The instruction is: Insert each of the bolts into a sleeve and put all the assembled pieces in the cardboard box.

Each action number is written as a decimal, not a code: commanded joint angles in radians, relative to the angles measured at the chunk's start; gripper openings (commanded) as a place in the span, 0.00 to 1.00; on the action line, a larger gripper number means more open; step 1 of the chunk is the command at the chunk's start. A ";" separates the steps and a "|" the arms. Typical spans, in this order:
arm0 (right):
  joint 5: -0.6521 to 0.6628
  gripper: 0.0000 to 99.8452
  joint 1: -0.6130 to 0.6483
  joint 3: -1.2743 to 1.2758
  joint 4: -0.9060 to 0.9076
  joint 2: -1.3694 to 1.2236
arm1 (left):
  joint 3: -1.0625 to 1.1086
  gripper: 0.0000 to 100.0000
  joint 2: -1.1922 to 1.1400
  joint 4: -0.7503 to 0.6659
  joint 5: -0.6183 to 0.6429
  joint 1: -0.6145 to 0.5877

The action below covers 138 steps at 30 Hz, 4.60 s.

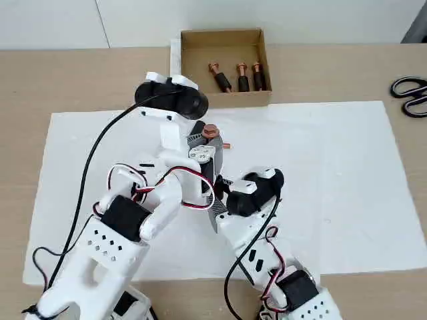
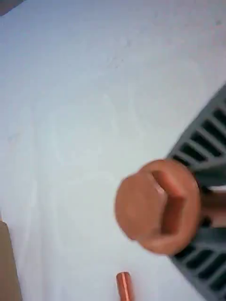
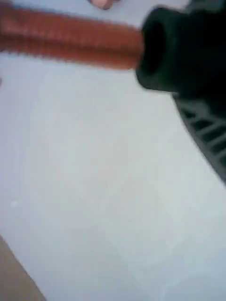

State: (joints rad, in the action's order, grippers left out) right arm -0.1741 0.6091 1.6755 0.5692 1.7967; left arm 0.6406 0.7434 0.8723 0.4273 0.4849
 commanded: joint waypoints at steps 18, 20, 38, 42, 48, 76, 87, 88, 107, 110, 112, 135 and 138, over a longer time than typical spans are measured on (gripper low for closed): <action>-0.006 0.00 0.002 0.008 0.005 0.016 | 0.016 0.01 0.006 0.015 -0.006 0.000; -0.006 0.00 0.002 0.008 0.005 0.016 | 0.016 0.01 0.006 0.015 -0.006 0.000; -0.006 0.00 0.002 0.008 0.005 0.016 | 0.033 0.01 0.006 -0.012 -0.005 0.020; -0.006 0.00 0.002 0.008 0.005 0.016 | 0.033 0.01 0.006 -0.012 -0.005 0.020; -0.006 0.00 0.001 0.008 0.005 0.016 | 0.033 0.01 0.006 -0.005 -0.008 0.020; -0.006 0.00 -0.001 0.008 0.005 0.016 | 0.033 0.01 0.006 0.186 -0.012 0.021; -0.006 0.00 -0.001 0.008 0.005 0.016 | 0.090 0.01 0.005 0.207 0.005 0.020; -0.006 0.00 -0.001 0.008 0.005 0.016 | 0.091 0.01 0.005 0.207 0.005 0.020; -0.006 0.00 -0.001 0.008 0.005 0.016 | 0.094 0.01 -0.002 0.164 -0.002 0.015; -0.006 0.00 -0.001 0.008 0.005 0.016 | 0.097 0.01 -0.002 0.175 -0.002 0.018; -0.006 0.00 -0.001 0.008 0.005 0.016 | 0.099 0.01 -0.002 0.187 -0.002 0.018; -0.006 0.00 -0.001 0.008 0.007 0.016 | 0.067 0.14 0.006 0.199 0.003 0.021; -0.006 0.00 -0.001 0.008 0.007 0.016 | 0.019 0.14 0.006 0.199 0.003 0.021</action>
State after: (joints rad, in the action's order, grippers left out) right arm -0.1741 0.6061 1.6755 0.5785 1.7983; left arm 0.7296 0.7388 1.0702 0.4289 0.4971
